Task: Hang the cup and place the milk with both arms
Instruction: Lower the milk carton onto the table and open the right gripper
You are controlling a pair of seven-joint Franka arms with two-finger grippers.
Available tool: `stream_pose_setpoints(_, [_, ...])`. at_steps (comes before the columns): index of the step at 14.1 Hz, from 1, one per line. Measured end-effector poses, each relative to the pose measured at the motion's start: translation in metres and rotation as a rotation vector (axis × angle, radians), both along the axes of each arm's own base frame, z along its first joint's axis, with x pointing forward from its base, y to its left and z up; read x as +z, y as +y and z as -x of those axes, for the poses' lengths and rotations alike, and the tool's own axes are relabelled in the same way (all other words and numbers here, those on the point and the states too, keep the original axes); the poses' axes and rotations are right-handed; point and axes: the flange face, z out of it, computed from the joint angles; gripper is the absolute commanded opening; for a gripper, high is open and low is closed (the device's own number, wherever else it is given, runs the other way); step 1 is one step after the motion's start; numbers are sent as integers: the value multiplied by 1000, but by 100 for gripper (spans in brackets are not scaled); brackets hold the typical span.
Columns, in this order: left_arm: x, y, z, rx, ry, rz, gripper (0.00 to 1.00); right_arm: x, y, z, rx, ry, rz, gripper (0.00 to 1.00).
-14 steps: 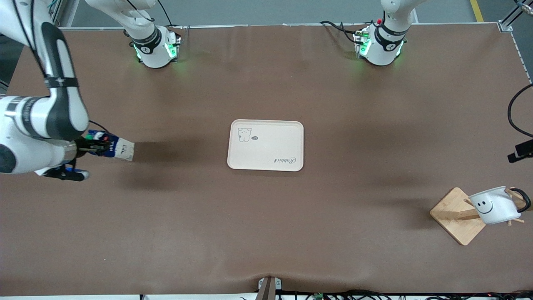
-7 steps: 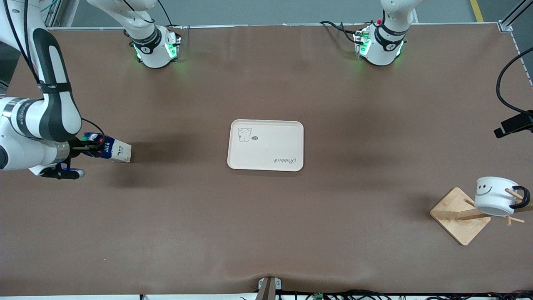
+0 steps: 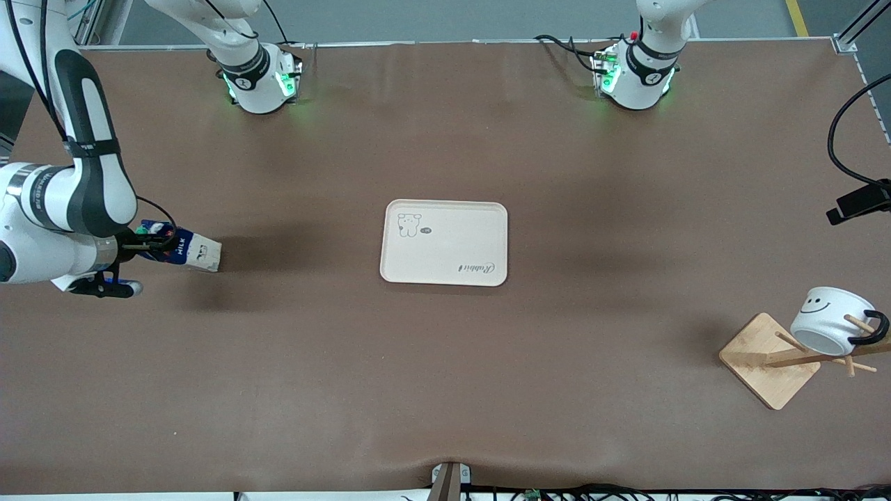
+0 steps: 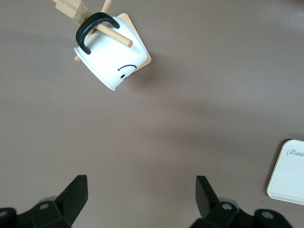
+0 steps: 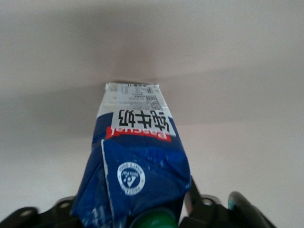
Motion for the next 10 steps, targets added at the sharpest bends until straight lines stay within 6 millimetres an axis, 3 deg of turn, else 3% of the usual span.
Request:
stream_pose_setpoints(4, [23,-32,10,-52,-27,-79,100,-3,0,2,-1,6,-1,100])
stream_pose_setpoints(10, [30,-33,21,-50,-26,-106,100,5,3,0,3,20,-6,100])
